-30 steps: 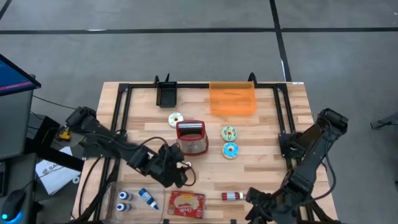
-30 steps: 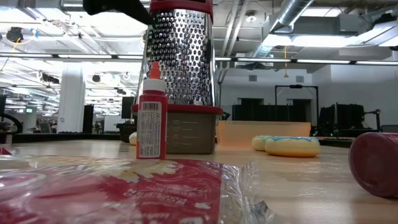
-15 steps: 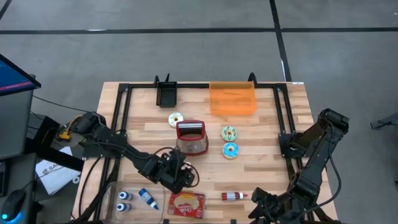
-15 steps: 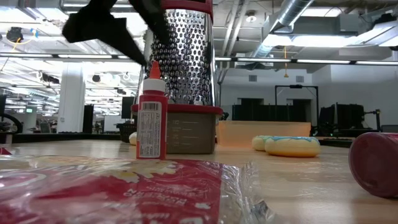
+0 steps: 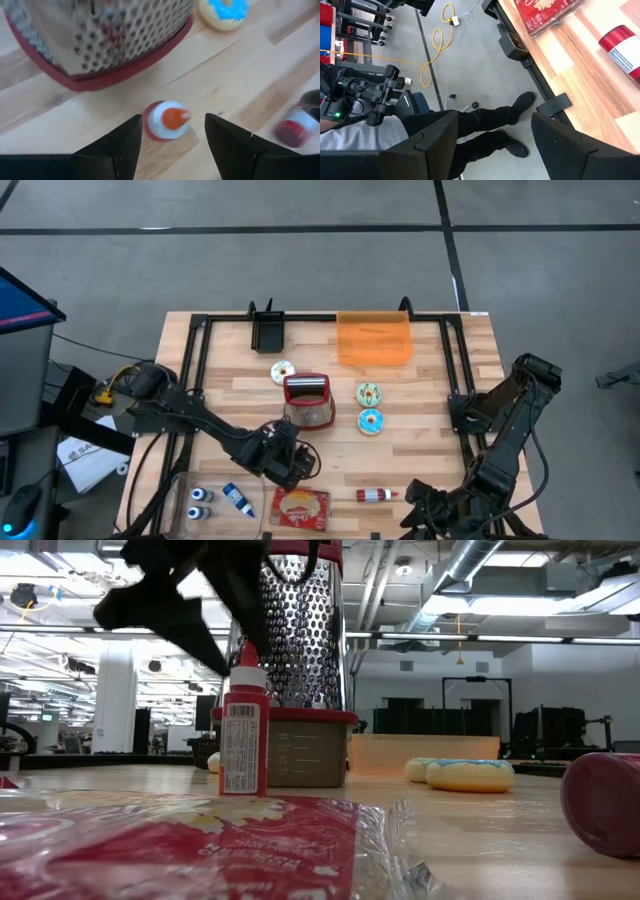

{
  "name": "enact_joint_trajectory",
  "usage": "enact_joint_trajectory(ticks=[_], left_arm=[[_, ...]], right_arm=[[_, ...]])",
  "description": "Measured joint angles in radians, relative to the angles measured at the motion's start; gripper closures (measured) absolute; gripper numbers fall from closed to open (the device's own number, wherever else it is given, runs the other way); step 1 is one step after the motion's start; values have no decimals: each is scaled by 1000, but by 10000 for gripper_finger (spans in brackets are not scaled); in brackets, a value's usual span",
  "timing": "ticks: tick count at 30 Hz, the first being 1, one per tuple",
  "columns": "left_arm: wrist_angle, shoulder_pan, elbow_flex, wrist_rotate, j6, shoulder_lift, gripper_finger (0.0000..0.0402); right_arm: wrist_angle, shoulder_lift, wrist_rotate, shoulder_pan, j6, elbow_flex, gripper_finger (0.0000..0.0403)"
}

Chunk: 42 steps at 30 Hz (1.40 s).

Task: Pick & Place Food Item
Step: Put the orange food coloring bottle into the transparent bin

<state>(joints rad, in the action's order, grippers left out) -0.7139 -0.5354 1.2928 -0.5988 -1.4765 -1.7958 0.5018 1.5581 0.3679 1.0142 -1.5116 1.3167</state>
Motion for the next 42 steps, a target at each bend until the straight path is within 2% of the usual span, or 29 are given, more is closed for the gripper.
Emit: enact_joint_trajectory(ticks=[9, 12, 23, 26, 28, 42], left_arm=[[-10, 10, 0, 0, -25, -20, 191], [-15, 23, 0, 3, -24, -20, 205], [-2, 33, 1, 32, 1, -19, 309], [-13, 22, 2, 24, 4, -4, 355], [4, 15, 2, 48, 1, 5, 371], [-101, -74, -1, 63, 6, 194, 371]], right_arm=[[0, 0, 0, 6, -4, 0, 159], [3, 0, 0, 7, -2, 0, 159], [14, 0, 26, 7, 1, 0, 159], [14, 0, 38, 8, 3, 0, 159], [14, 0, 48, 8, 3, 0, 159], [14, 0, 87, 12, 16, 0, 159]])
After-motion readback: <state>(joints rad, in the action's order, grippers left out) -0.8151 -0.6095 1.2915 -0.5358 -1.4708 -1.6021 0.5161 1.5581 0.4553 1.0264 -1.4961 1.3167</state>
